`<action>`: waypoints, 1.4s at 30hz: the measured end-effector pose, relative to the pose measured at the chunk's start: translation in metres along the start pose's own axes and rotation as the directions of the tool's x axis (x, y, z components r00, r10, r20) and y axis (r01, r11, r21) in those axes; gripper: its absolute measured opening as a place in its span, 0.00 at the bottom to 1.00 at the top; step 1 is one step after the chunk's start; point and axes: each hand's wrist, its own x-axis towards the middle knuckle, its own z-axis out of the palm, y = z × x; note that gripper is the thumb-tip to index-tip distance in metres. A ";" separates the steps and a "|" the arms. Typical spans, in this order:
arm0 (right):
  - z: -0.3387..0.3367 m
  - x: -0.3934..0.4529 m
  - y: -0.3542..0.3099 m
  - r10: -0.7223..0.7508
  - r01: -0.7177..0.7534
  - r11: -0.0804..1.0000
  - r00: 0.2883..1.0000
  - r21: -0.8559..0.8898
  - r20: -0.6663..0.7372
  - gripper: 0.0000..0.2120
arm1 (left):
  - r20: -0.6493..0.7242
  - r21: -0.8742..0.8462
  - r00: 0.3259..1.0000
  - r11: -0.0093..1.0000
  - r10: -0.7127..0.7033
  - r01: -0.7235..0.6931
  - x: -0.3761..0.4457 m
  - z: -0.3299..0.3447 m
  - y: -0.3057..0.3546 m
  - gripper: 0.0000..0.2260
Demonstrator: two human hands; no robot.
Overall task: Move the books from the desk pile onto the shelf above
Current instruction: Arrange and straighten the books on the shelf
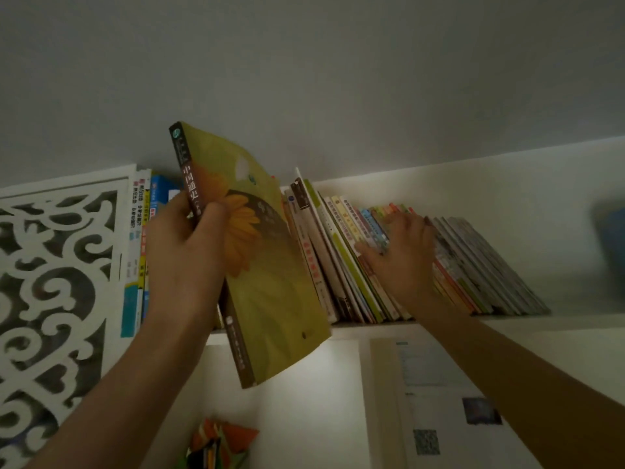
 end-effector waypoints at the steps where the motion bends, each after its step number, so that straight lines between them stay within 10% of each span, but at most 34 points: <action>1: -0.002 0.001 0.010 0.020 -0.016 0.998 0.998 -0.052 0.067 0.38 | 0.006 0.004 1.000 1.000 0.018 -0.018 -0.001 0.005 0.001 0.06; 6: 0.002 0.001 0.030 -0.074 0.133 0.956 0.972 -0.261 0.224 0.55 | 0.047 0.015 0.994 0.995 0.096 -0.097 -0.011 0.032 -0.006 0.05; 15: -0.010 0.026 0.025 -0.296 0.366 0.874 0.923 -0.321 0.245 0.45 | 0.010 0.176 0.995 0.979 0.102 -0.103 -0.021 0.063 -0.036 0.05; 42: -0.019 0.037 0.065 -0.222 0.293 0.862 0.952 -0.413 0.212 0.41 | -0.109 0.143 0.991 0.988 0.078 -0.062 0.002 0.113 -0.045 0.08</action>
